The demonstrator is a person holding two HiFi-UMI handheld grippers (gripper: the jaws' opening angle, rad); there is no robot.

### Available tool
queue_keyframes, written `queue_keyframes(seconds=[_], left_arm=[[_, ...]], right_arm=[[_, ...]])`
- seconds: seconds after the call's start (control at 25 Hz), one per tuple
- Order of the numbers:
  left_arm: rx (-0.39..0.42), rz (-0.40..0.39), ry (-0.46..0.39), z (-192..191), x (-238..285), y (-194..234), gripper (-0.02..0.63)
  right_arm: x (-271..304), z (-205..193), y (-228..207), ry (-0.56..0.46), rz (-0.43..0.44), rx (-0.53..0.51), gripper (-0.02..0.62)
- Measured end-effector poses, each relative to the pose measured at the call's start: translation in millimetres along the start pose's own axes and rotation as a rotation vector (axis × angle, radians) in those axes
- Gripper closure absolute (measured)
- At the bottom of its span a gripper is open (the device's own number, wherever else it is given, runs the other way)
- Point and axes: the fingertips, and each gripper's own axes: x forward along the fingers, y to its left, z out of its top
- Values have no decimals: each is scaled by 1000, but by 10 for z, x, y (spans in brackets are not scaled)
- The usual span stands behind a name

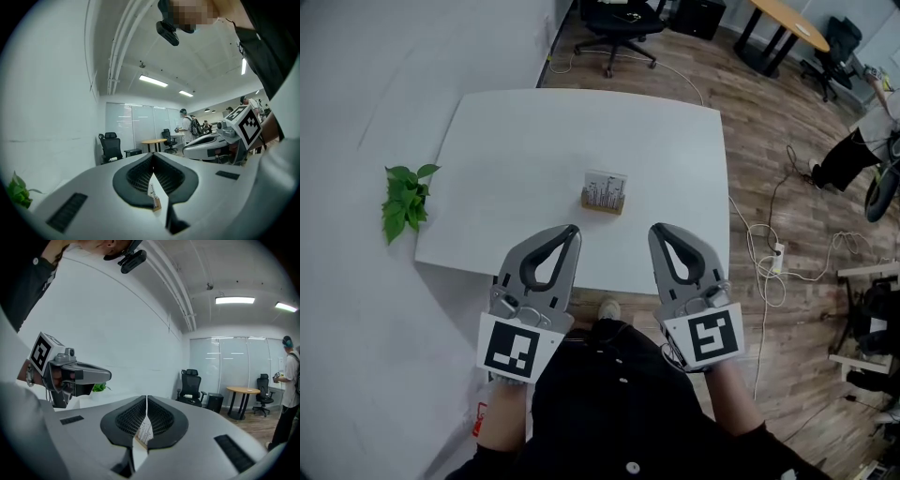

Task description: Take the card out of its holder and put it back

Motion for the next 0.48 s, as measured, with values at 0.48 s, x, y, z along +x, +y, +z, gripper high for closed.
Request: queue_keyframes(seconds=[0.48], left_arm=[[9,-12,53,-190,310,230,592]], right_arm=[[264,-212,-240,15,-49,68,551]])
